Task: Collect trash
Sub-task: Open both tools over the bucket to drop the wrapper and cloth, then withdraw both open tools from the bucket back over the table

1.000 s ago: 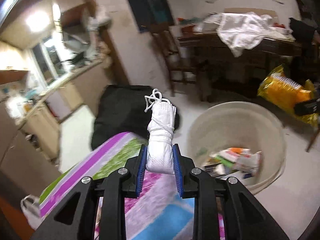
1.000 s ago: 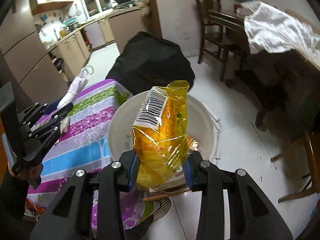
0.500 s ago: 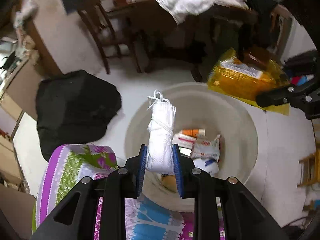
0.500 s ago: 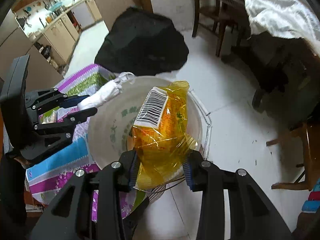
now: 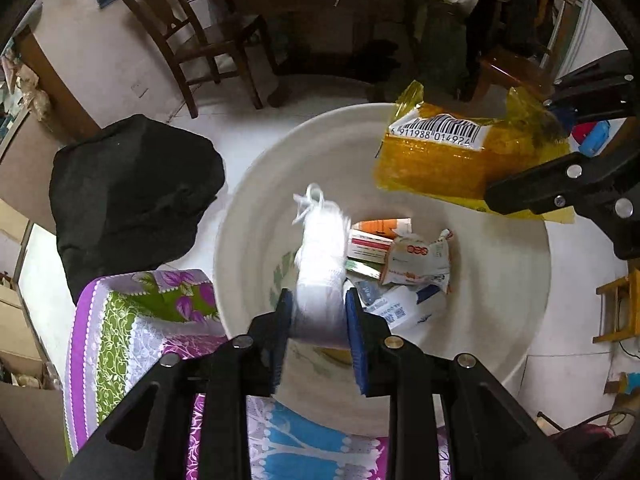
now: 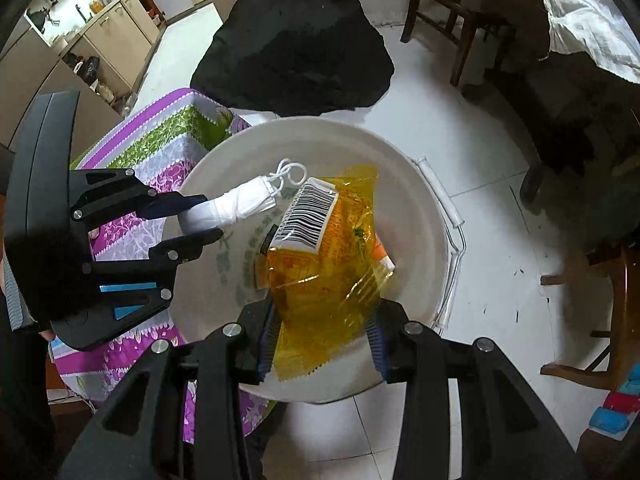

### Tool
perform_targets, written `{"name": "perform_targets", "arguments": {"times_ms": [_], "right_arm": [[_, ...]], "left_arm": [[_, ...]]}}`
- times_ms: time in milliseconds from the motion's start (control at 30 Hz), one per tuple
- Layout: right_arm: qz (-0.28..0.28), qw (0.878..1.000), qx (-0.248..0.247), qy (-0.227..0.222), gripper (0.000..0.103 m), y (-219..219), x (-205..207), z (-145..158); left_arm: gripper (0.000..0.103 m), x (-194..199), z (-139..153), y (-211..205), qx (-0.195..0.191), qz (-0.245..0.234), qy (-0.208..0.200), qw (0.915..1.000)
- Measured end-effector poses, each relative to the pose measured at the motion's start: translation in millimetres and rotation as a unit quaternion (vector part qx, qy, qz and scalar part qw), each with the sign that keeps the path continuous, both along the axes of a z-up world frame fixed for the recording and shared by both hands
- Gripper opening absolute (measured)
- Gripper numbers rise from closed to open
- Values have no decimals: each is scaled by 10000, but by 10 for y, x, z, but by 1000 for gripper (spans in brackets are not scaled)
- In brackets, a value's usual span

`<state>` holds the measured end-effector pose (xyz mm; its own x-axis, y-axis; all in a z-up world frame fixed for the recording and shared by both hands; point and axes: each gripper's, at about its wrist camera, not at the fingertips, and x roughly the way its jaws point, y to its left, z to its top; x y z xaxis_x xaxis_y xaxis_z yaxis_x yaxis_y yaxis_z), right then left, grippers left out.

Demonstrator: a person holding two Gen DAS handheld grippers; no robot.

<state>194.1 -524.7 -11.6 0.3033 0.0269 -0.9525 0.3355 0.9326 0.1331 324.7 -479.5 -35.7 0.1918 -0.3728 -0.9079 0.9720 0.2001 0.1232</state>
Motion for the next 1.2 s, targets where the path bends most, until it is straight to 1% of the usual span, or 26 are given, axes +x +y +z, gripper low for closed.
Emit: {"name": "perform_targets", "arguments": {"times_ms": [33, 67, 167, 333, 600, 700, 733, 800, 867, 900, 967, 1000, 1033, 1100, 1133, 1200], "right_arm": [[-8, 10000, -18, -62, 47, -17, 10, 10], [-49, 9999, -43, -107, 54, -42, 16, 19], [-110, 9998, -58, -171, 54, -70, 27, 28], [-97, 9998, -127, -138, 54, -37, 21, 13], [-91, 9998, -160, -104, 54, -7, 16, 0], [-104, 9997, -172, -163, 54, 23, 10, -1], [-111, 9995, -178, -220, 54, 43, -2, 8], [-136, 9986, -272, -436, 54, 104, -38, 53], [-206, 9942, -692, -803, 54, 241, -85, 135], [-212, 9895, -957, -1064, 54, 352, -118, 182], [-184, 9830, -1121, -1444, 54, 521, -157, 216], [-190, 9773, -1217, -1726, 54, 651, -196, 236], [-209, 9726, -1292, -1919, 54, 739, -222, 244], [-211, 9595, -1478, -2389, 54, 977, -289, 253], [-207, 9546, -1550, -2535, 54, 1060, -307, 250], [-132, 9430, -1617, -2905, 55, 1312, -349, 225]], "left_arm": [[36, 13, 4, -4, -34, 36, -42, 10000], [38, 66, 57, 54, -65, 61, -53, 9999], [38, 108, 79, 86, -89, 87, -50, 9999], [38, 106, 44, 132, -72, 102, -116, 9999], [38, 28, 60, 203, -126, 102, -153, 9998], [38, 27, 109, 298, -278, 239, -136, 9992], [38, 44, 135, 367, -389, 366, -142, 9985], [38, 50, 181, 469, -555, 630, -337, 9959], [38, 63, 243, 650, -830, 1046, -636, 9890], [38, 62, 264, 775, -988, 1301, -785, 9834], [38, 56, 285, 956, -1190, 1683, -935, 9741], [38, 46, 284, 1061, -1283, 1886, -1020, 9683], [38, 30, 284, 1214, -1400, 2145, -1110, 9602], [38, 5, 292, 1415, -1549, 2445, -1260, 9489], [39, -12, 296, 1554, -1637, 2625, -1328, 9416], [41, -34, 311, 1791, -1771, 2898, -1387, 9303]]}}
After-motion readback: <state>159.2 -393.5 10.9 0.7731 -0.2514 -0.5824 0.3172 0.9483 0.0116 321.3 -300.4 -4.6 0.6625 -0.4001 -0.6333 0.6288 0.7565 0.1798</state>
